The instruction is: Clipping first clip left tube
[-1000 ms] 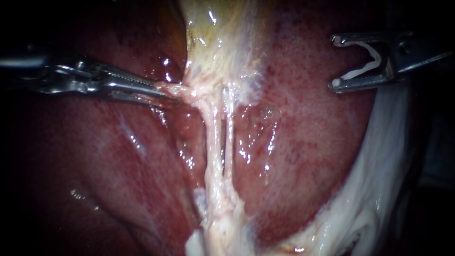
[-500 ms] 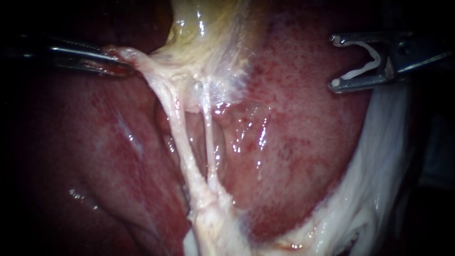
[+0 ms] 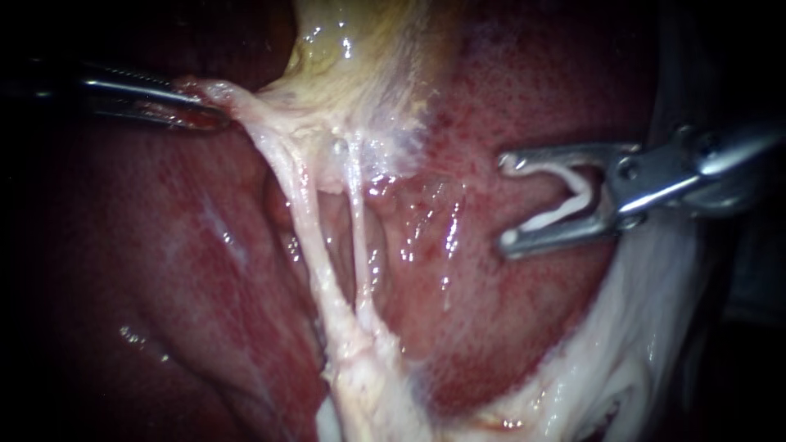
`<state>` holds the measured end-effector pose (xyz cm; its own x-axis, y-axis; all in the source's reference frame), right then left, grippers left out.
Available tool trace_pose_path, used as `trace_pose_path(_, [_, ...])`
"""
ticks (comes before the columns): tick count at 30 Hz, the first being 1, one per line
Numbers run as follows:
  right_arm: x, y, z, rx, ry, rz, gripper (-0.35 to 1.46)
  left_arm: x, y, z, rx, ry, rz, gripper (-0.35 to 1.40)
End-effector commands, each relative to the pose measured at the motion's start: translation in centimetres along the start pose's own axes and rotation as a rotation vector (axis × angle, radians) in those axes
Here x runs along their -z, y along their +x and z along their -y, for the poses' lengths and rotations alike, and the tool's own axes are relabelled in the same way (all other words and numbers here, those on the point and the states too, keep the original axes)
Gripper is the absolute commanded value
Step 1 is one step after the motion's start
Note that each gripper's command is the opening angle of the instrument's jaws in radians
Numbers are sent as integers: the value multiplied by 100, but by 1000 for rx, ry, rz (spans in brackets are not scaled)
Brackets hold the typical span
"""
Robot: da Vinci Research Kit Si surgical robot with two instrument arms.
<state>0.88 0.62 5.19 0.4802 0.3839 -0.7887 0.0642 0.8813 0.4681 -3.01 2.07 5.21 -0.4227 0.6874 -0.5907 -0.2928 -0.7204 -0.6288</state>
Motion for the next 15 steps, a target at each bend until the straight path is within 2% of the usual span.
trace_pose_path(1, [-11, -1, 4, -18, 13, -10, 48, 0, 0, 0, 0, 1, 0, -35])
trace_pose_path(6, [-49, -6, 14, -73, 64, -31, 48, -2, -1, 0, 0, 2, 0, -35])
trace_pose_path(8, [-62, -8, 17, -104, 78, -53, 48, -2, -1, -1, 0, 2, 0, -35])
trace_pose_path(15, [-97, -14, 19, -156, 117, -78, 48, -4, -2, -1, 0, 8, -1, -35])
